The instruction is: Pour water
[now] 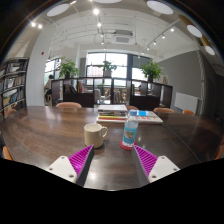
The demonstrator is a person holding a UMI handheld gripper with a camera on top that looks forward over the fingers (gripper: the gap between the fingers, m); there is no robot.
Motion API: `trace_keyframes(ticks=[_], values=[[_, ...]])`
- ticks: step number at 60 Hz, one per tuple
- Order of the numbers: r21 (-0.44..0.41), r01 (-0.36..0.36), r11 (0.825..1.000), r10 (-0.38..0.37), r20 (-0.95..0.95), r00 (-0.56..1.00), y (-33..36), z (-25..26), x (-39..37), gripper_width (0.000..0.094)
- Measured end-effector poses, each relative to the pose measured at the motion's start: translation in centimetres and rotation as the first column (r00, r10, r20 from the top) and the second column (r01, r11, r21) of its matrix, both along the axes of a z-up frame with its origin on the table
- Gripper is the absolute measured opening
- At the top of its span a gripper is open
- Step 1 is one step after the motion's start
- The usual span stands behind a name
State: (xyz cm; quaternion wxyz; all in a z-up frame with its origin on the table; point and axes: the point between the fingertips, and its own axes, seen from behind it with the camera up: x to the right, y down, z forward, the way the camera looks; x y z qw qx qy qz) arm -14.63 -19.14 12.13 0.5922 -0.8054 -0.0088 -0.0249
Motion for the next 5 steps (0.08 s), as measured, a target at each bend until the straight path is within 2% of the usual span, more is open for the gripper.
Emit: trace_keyframes(ticks=[5], values=[[0.008, -0.005, 1.0, 0.005, -0.006, 1.0, -0.33, 0.5, -0.56, 0.0769]])
